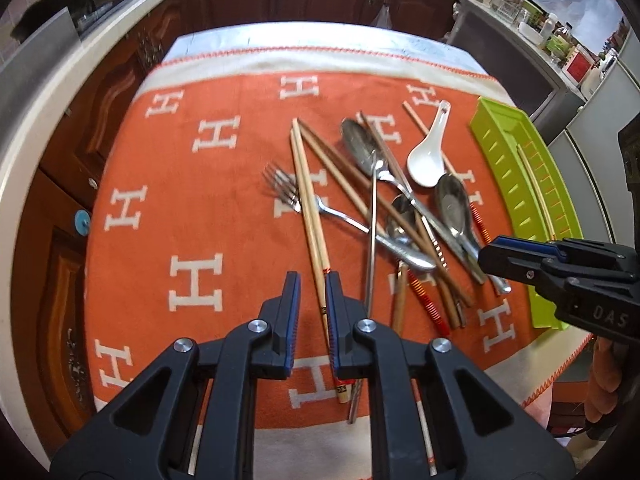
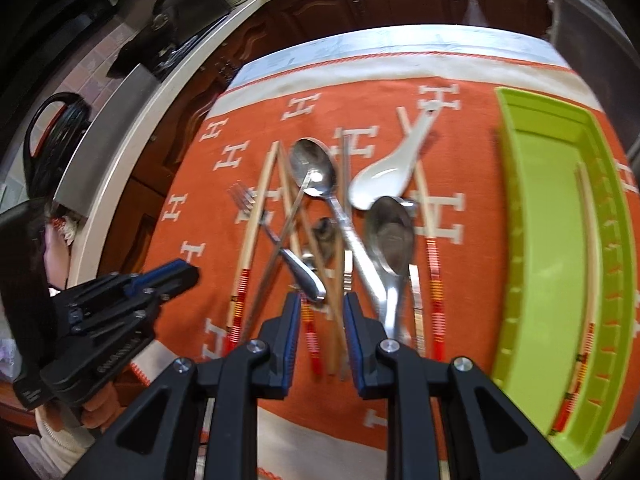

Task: Organize utensils
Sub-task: 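Move both open tools back to the utensil pile, then grasp a wooden chopstick with the left tool while the right tool grasps a metal chopstick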

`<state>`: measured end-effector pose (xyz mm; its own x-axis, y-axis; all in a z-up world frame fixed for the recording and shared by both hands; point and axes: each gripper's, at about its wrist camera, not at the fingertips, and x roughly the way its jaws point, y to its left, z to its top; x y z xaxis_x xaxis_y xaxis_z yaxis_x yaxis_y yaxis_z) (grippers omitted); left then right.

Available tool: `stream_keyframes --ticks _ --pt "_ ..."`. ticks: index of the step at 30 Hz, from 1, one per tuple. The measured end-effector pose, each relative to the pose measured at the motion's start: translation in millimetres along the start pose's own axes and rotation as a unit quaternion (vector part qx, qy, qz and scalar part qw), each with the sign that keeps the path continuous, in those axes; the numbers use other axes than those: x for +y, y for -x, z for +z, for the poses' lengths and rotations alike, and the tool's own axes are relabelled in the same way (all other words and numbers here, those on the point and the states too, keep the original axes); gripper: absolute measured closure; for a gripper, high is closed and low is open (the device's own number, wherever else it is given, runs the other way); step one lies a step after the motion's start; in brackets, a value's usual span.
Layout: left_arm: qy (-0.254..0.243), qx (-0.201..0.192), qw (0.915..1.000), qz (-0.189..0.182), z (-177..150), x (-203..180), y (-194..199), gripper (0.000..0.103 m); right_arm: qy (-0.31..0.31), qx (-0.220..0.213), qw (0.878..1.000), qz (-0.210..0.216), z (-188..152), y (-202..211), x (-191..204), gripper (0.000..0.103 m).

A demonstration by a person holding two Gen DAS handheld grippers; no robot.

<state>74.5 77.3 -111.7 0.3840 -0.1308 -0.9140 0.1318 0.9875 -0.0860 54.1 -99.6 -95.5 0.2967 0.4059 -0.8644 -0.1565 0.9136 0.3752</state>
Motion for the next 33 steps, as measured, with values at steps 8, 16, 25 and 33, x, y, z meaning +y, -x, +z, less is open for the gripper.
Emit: stream_keyframes --ticks 8,16,25,33 --pt "0.025 0.029 0.9991 -0.018 0 14 -28 0.093 0.003 0.034 0.998 0.05 9 -37 19 0.081" --pt "0.042 0.038 0.9969 -0.054 3 23 -40 0.093 -0.016 0.064 0.995 0.079 18 -71 22 0.081" --pt "0.057 0.046 0.9944 -0.077 7 30 -47 0.093 -0.014 0.084 0.993 0.083 21 -96 30 0.088" --pt "0.052 0.054 0.994 -0.079 12 24 -55 0.093 -0.007 0.074 0.995 0.074 17 -90 27 0.096"
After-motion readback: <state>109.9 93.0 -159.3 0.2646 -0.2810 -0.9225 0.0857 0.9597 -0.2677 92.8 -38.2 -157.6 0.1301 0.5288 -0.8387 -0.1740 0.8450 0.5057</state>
